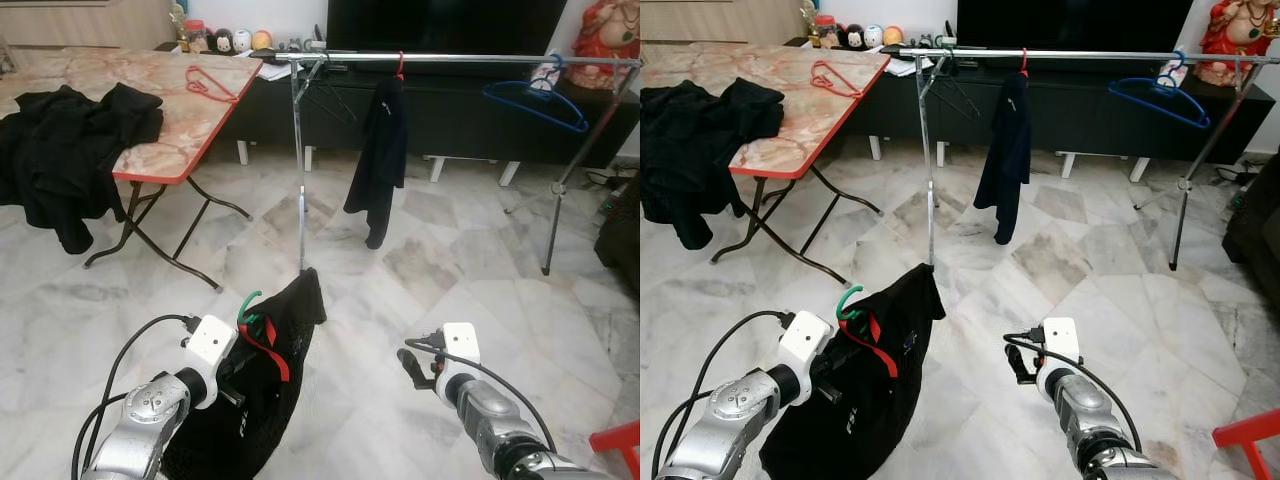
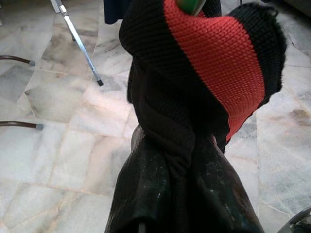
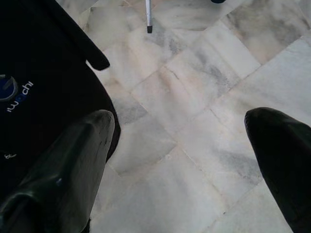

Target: Hang hanger

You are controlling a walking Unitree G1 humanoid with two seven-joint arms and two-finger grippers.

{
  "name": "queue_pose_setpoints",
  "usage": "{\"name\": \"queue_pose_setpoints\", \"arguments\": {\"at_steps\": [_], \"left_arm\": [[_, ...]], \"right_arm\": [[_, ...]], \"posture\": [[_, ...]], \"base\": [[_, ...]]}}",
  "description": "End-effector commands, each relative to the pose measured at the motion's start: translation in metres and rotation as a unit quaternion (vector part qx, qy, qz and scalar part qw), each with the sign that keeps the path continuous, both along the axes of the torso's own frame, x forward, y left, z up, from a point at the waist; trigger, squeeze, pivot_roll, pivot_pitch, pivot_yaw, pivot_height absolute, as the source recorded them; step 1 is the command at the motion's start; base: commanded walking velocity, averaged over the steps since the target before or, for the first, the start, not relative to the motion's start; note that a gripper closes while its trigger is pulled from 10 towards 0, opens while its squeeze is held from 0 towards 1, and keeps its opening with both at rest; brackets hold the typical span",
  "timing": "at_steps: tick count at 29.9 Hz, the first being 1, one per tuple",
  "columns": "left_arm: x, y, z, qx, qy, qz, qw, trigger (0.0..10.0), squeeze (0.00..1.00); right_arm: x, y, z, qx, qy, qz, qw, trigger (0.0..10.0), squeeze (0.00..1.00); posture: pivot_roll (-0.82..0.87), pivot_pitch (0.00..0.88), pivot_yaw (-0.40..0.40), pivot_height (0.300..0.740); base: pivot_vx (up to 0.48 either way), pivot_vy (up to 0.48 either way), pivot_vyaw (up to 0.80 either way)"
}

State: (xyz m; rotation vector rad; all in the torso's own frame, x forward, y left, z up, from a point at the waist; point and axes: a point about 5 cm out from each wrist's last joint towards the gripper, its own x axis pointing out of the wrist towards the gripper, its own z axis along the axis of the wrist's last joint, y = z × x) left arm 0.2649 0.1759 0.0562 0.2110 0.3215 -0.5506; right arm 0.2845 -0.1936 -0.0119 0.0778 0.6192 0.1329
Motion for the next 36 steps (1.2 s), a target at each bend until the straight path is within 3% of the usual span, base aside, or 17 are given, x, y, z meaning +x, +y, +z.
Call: {"name": "queue_pose_setpoints", "arguments": {"at_steps": [1,17,18,19,21,22,23,24,25,28,36], "left_arm": [[0.002,0.002,0.004,0.007,-0.015,0.000,1.000,0.0,0.00],[0.002,0.002,0.004,0.007,-0.015,0.000,1.000,0.0,0.00],[0.008,-0.001,0.009,-0.010,-0.039,0.028,0.999,0.0,0.00],[0.011,-0.003,0.012,-0.019,-0.050,0.041,0.998,0.0,0.00],[0.014,-0.004,0.016,-0.023,-0.065,0.068,0.995,0.0,0.00],[0.015,-0.002,0.015,-0.016,-0.070,0.086,0.994,1.5,0.00],[0.016,-0.001,0.014,-0.010,-0.074,0.103,0.992,4.0,0.00],[0.016,0.000,0.014,-0.006,-0.076,0.114,0.991,4.0,0.00],[0.016,0.003,0.013,-0.009,-0.073,0.135,0.988,10.0,0.00],[0.015,0.009,0.009,-0.024,-0.064,0.181,0.981,10.0,0.00],[0.010,0.004,0.006,-0.041,-0.057,0.193,0.979,10.0,0.00]], "right_arm": [[0.004,-0.001,0.004,0.004,-0.010,-0.005,1.000,10.0,1.00],[0.004,-0.001,0.004,0.004,-0.010,-0.005,1.000,10.0,1.00],[-0.037,-0.003,-0.032,0.002,0.070,-0.070,0.995,10.0,1.00],[-0.062,-0.003,-0.049,-0.004,0.112,-0.095,0.989,10.0,1.00],[-0.089,0.000,-0.065,-0.021,0.160,-0.097,0.982,10.0,1.00],[-0.092,0.003,-0.068,-0.021,0.170,-0.084,0.982,10.0,0.38],[-0.094,0.006,-0.069,-0.023,0.175,-0.071,0.982,10.0,0.00],[-0.095,0.008,-0.070,-0.023,0.177,-0.064,0.982,10.0,0.00],[-0.098,0.011,-0.071,-0.020,0.180,-0.061,0.982,10.0,0.00],[-0.102,0.016,-0.074,-0.022,0.184,-0.062,0.981,10.0,0.00],[-0.108,0.022,-0.078,-0.031,0.194,-0.061,0.979,10.0,0.00]], "posture": [[0.04,0.000,-0.048,0.740],[0.04,0.000,-0.048,0.740],[0.06,0.000,-0.049,0.740],[0.06,0.000,-0.049,0.740],[0.06,0.000,-0.049,0.740],[0.06,0.000,-0.049,0.740],[0.06,0.000,-0.049,0.740],[0.06,0.000,-0.052,0.740],[0.06,0.000,-0.052,0.740],[0.06,0.000,-0.054,0.740],[0.06,0.000,-0.053,0.740]], "base": [[0.000,0.000,0.00],[0.000,0.000,0.00],[0.000,0.000,0.00],[0.000,0.000,0.00],[0.000,0.000,0.00],[0.000,0.000,0.00],[0.000,0.000,0.00],[0.000,0.000,0.00],[0.000,0.000,0.00],[0.000,0.000,0.00],[0.000,0.000,0.00]]}}
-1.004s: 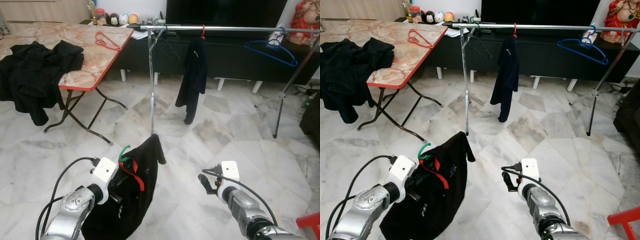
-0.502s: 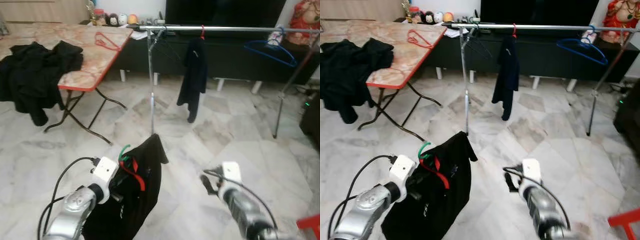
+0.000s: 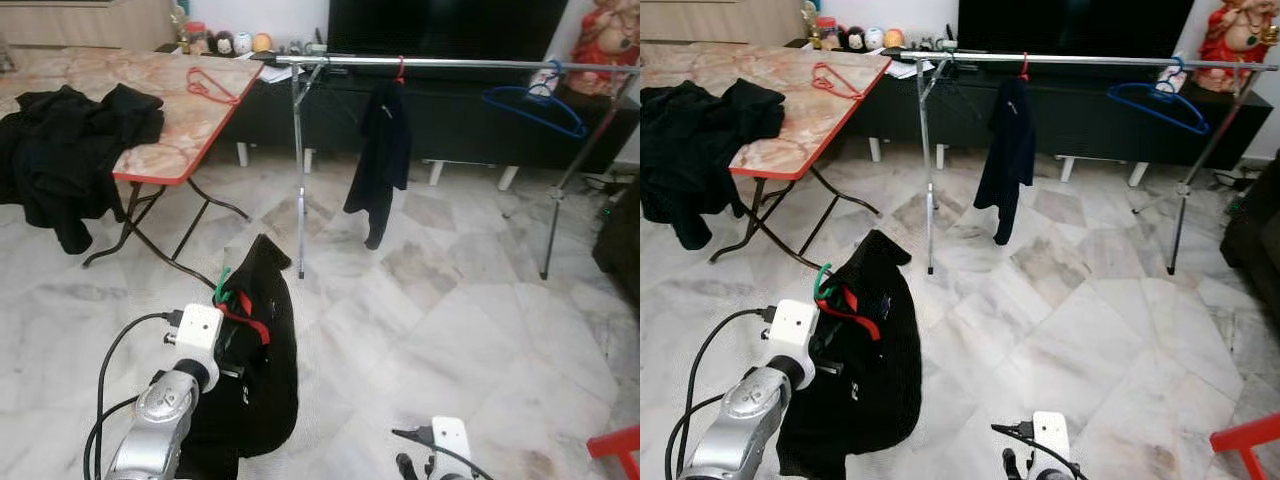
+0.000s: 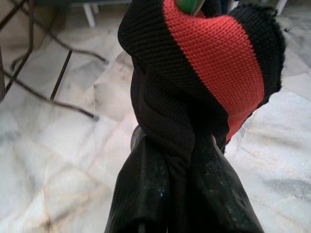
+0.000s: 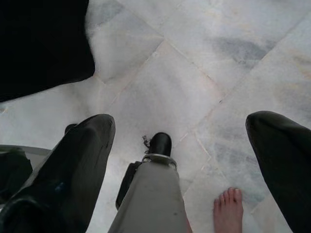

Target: Hang hanger

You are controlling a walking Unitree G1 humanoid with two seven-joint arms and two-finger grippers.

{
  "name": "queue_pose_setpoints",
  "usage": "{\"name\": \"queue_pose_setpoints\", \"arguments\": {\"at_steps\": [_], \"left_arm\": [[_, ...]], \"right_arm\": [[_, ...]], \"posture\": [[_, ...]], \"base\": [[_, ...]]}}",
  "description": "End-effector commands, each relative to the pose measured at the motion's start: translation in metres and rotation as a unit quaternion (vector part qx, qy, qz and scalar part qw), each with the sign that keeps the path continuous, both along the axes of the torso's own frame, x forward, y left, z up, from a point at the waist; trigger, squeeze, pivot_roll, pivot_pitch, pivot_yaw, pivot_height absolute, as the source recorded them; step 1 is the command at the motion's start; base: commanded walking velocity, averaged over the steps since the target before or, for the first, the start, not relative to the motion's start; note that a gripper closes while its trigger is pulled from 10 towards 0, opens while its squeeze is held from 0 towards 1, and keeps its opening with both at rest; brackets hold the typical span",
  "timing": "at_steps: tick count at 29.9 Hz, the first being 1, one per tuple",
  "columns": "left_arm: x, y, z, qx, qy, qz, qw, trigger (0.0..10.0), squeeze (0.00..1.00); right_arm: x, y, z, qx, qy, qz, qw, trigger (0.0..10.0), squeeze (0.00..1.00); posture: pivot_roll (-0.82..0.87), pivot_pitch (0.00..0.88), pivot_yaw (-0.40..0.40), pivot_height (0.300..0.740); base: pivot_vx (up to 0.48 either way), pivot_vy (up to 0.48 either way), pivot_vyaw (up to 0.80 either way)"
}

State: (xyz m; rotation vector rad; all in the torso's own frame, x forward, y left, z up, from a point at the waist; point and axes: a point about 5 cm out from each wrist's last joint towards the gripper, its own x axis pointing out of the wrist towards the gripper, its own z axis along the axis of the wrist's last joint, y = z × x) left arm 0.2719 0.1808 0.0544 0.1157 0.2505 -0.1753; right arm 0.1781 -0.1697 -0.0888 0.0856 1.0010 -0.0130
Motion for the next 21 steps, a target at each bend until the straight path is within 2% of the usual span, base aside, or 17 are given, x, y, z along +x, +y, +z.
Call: {"name": "queue_pose_setpoints", "arguments": {"at_steps": [1,9,21], "left_arm": [[0.0028,-0.0003,0.0076,-0.009,-0.014,0.008,1.000,10.0,0.00],[0.0026,0.0014,0.0070,0.004,-0.006,0.013,1.000,10.0,0.00],[0.0030,-0.0052,0.0055,0.011,-0.001,0.004,1.000,10.0,0.00]], "right_arm": [[-0.0014,-0.0025,-0.0005,-0.004,0.003,-0.003,1.000,10.0,0.00],[-0.0010,-0.0046,-0.0002,-0.005,0.004,0.001,1.000,10.0,0.00],[-0.0006,-0.0044,0.0001,-0.003,0.004,0.005,1.000,10.0,0.00]], "posture": [[0.06,0.000,-0.053,0.740],[0.07,0.000,-0.049,0.740],[0.06,0.000,-0.054,0.740]], "base": [[0.000,0.000,0.00],[0.000,0.000,0.00],[0.321,0.000,0.00]]}}
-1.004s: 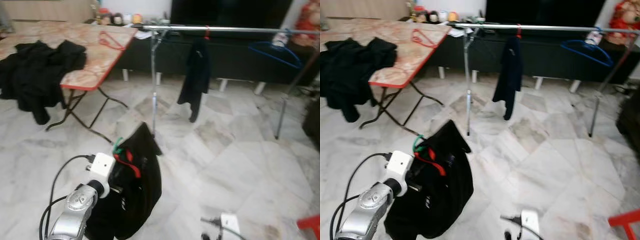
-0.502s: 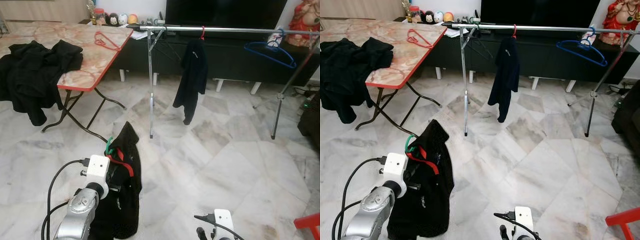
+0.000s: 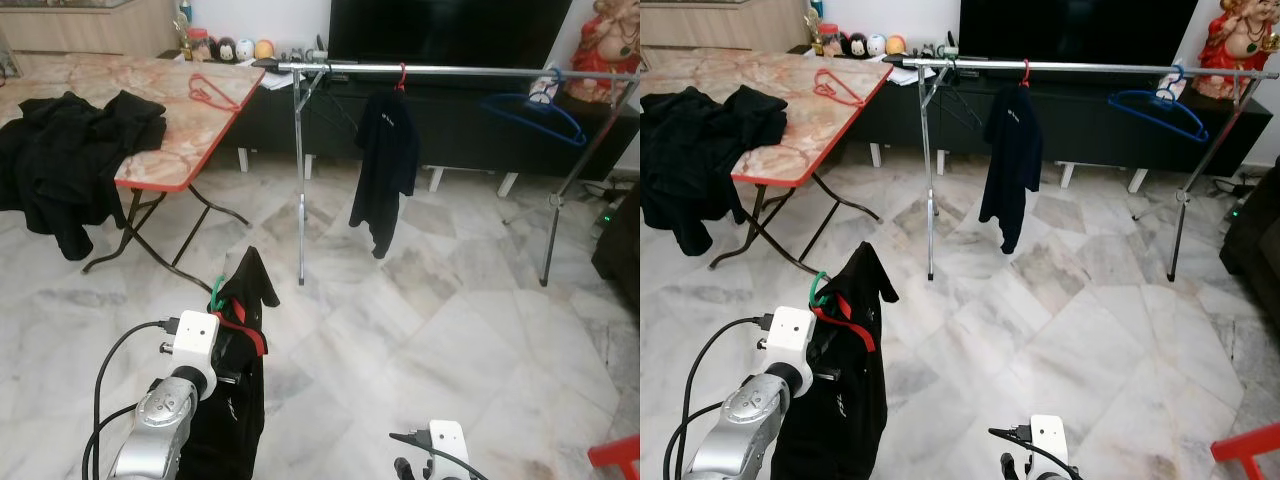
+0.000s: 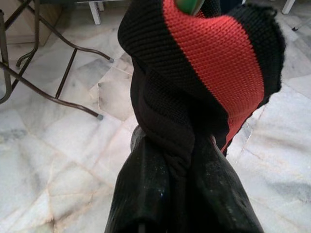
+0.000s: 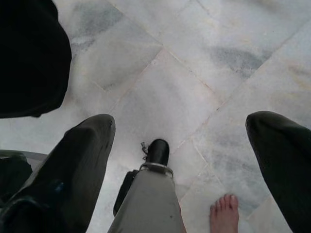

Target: Hang hanger

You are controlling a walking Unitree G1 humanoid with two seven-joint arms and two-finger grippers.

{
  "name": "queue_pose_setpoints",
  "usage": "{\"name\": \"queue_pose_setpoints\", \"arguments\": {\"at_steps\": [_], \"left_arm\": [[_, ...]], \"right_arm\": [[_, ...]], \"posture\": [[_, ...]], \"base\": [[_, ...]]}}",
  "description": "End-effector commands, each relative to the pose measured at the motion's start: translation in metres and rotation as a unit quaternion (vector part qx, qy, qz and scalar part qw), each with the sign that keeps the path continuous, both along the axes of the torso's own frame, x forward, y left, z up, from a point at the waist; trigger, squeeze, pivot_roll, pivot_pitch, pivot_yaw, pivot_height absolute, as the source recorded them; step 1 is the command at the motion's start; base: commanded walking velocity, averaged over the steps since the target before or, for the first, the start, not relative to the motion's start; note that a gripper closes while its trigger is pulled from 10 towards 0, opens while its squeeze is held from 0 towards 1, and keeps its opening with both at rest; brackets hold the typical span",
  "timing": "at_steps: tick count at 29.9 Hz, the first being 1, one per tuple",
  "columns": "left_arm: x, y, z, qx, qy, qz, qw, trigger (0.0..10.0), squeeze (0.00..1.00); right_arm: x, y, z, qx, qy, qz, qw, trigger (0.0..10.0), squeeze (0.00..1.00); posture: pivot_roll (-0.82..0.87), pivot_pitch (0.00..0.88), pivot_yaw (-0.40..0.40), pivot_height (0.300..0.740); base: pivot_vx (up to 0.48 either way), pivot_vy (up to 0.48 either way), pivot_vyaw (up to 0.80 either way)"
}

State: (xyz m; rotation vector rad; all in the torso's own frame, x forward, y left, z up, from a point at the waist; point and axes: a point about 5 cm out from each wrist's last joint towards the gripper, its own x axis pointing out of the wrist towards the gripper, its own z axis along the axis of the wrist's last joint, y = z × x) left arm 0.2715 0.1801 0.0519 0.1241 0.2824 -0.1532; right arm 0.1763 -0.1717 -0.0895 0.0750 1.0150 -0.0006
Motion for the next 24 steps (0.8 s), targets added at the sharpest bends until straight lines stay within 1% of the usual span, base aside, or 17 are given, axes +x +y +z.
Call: {"name": "queue_pose_setpoints", "arguments": {"at_steps": [1,5,13,24], "left_arm": [[0.0030,-0.0071,0.0069,0.006,-0.014,-0.016,1.000,10.0,0.00],[0.0029,-0.0091,0.0064,0.002,-0.014,-0.016,1.000,10.0,0.00],[0.0022,-0.0110,0.0060,0.008,-0.015,-0.023,1.000,10.0,0.00],[0.0014,-0.0130,0.0047,0.012,-0.015,-0.030,0.999,10.0,0.00]], "right_arm": [[0.0012,-0.0031,0.0009,-0.003,-0.002,-0.002,1.000,10.0,0.00],[0.0011,-0.0040,0.0009,-0.006,-0.002,-0.001,1.000,10.0,0.00],[0.0025,-0.0040,0.0015,-0.011,-0.001,0.012,1.000,10.0,0.00],[0.0006,-0.0042,0.0006,-0.014,0.001,0.012,1.000,10.0,0.00]], "posture": [[0.06,0.000,-0.056,0.740],[0.06,0.000,-0.060,0.740],[0.06,0.000,-0.064,0.740],[0.06,0.000,-0.066,0.740]], "base": [[0.330,0.000,0.00],[0.341,0.000,0.00],[0.349,0.000,0.00],[0.351,0.000,0.00]]}}
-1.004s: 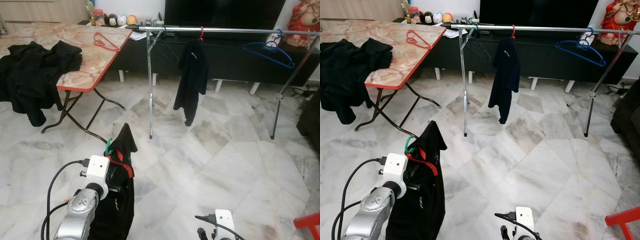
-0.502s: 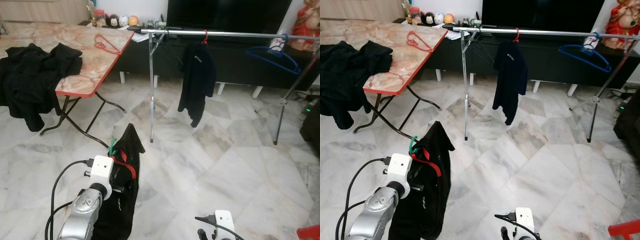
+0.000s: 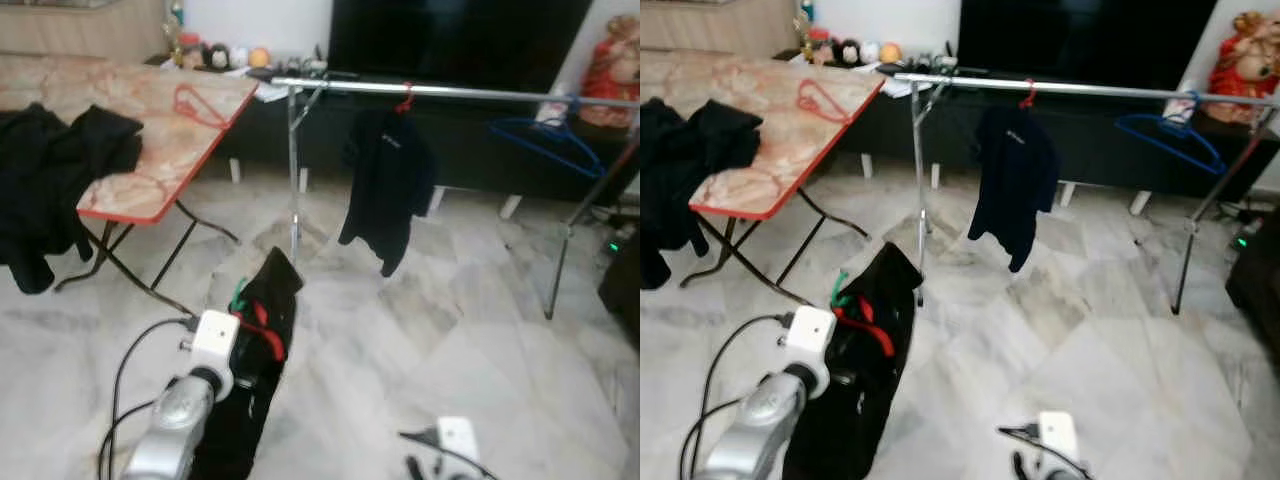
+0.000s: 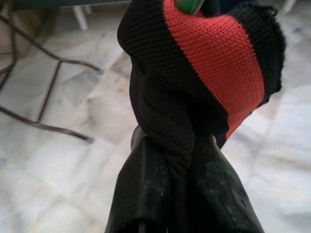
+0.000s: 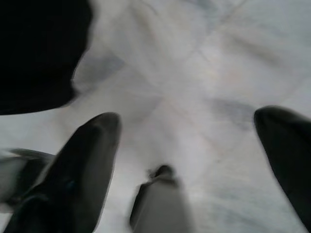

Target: Hang hanger

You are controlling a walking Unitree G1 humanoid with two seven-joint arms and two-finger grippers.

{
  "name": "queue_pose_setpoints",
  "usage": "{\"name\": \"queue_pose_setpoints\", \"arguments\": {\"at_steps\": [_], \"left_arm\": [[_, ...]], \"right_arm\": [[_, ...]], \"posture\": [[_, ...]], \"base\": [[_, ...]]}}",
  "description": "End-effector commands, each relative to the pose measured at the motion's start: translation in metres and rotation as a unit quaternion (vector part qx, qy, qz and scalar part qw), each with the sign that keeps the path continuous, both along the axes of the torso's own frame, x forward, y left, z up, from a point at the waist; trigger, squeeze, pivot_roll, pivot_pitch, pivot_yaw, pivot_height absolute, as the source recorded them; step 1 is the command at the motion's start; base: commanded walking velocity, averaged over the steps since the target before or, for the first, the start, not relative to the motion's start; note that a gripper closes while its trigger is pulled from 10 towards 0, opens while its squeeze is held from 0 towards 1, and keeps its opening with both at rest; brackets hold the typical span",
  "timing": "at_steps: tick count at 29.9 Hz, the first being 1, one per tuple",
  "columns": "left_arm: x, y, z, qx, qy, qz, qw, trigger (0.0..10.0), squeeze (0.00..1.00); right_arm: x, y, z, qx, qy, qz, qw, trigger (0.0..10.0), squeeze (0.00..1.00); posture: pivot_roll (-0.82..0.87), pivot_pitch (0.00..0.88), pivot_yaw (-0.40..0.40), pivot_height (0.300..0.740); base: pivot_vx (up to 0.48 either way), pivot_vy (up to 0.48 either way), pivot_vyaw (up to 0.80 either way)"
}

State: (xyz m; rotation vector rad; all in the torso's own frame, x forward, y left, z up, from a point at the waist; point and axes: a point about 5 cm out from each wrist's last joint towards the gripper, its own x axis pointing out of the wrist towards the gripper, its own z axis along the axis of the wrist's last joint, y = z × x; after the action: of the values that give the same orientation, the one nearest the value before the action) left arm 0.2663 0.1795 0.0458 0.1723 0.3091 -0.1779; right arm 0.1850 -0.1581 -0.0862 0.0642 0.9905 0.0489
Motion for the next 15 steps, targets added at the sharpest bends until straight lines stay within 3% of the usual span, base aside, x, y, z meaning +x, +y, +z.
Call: {"name": "queue_pose_setpoints", "arguments": {"at_steps": [1,15], "left_arm": [[0.0069,-0.0123,0.0108,-0.011,-0.027,-0.016,0.999,10.0,0.00],[0.0090,-0.0100,0.0092,-0.005,-0.025,-0.017,1.000,10.0,0.00]], "right_arm": [[-0.0085,-0.0178,-0.0028,-0.021,0.014,-0.011,1.000,10.0,0.00],[-0.0127,-0.0162,-0.0049,-0.019,0.018,-0.015,1.000,10.0,0.00]], "posture": [[0.06,0.000,-0.066,0.740],[0.05,0.000,-0.045,0.740]], "base": [[0.352,0.000,0.00],[0.353,0.000,0.00]]}}
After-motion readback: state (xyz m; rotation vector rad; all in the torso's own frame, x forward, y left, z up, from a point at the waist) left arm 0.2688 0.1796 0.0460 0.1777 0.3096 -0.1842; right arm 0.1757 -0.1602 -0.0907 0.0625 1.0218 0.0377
